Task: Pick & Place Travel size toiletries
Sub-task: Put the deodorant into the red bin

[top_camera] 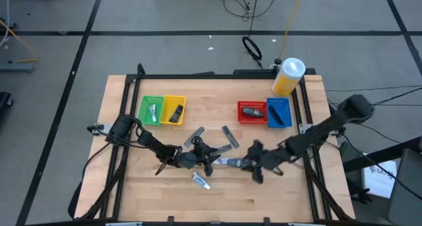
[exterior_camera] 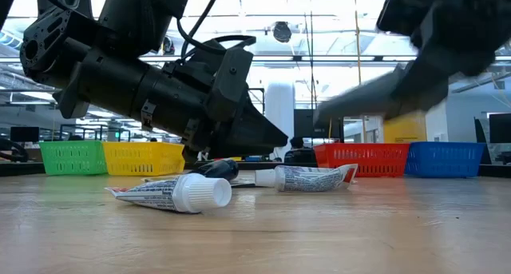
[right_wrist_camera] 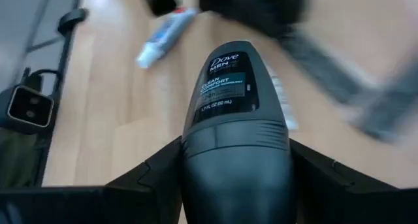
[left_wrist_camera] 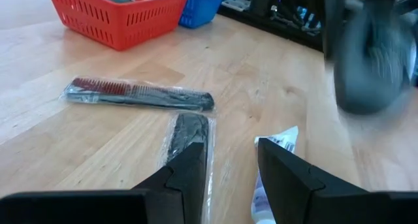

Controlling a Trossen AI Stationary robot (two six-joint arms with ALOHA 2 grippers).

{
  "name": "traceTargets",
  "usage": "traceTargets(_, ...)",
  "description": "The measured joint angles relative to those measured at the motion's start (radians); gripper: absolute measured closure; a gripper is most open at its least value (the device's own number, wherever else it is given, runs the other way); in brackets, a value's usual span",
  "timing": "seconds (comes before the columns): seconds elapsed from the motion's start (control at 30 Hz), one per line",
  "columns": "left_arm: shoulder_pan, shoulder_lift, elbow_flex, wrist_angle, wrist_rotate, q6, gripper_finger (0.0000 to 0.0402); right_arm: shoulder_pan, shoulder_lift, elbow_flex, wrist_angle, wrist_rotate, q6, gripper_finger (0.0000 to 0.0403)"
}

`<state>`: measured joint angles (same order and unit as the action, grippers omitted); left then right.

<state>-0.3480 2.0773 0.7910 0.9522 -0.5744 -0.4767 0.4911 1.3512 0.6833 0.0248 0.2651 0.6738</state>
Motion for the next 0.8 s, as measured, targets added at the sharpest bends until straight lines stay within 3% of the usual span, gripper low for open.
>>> traceTargets(0.2, 0.008, 0.000, 0.000, -0.012, -0.002, 0.000, 0.0261, -0.168, -0.240, 0.200, -0.701, 0.100, -0.012, 0.0202)
traceTargets(0.33, 0.019, 0.000, 0.000, -0.015, -0.003, 0.000, 0.0261, -0.385, -0.269, 0.304, -0.953, 0.074, -0.152, 0.0201)
traceTargets(0.57, 0.023, 0.000, 0.000, -0.015, -0.003, 0.000, 0.0261, -0.774, -0.199, 0.303, -0.973, -0.230, -0.489, 0.0200)
traceTargets(0.8, 0.023, 0.000, 0.000, -0.015, -0.003, 0.000, 0.0261, -0.916, -0.025, 0.303, -0.865, -0.405, -0.712, 0.0200)
